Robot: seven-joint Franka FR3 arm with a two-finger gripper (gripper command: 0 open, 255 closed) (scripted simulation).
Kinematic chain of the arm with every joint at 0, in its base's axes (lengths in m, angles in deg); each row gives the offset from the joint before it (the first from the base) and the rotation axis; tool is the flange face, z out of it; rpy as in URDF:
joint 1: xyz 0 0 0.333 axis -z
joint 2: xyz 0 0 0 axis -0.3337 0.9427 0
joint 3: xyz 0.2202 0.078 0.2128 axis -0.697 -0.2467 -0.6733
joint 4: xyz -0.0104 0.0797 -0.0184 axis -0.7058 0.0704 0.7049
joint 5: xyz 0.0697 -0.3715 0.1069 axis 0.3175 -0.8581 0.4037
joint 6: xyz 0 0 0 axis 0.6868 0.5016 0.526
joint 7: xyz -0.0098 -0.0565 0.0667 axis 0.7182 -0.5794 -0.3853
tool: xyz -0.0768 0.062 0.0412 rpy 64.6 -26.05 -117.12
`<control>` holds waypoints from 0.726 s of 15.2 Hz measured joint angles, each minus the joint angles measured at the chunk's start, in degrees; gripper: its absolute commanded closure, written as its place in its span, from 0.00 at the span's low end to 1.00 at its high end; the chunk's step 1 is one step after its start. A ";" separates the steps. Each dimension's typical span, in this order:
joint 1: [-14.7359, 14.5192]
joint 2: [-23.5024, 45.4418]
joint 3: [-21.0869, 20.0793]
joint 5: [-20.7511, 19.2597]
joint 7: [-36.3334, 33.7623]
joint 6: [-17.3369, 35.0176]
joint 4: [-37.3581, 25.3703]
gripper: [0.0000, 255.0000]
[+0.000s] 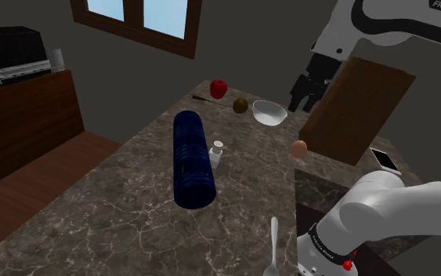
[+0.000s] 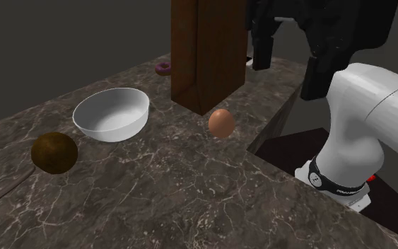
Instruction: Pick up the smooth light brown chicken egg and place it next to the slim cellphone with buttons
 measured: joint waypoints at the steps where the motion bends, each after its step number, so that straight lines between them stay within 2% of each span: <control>1: 0.00 0.00 0.00 0.00 0.00 0.00 0.00 0.00; 4: 2.44 -2.02 1.35 -0.51 -1.59 3.94 4.42 0.00; 11: 11.18 -8.54 5.68 -2.15 -7.01 16.14 17.88 0.00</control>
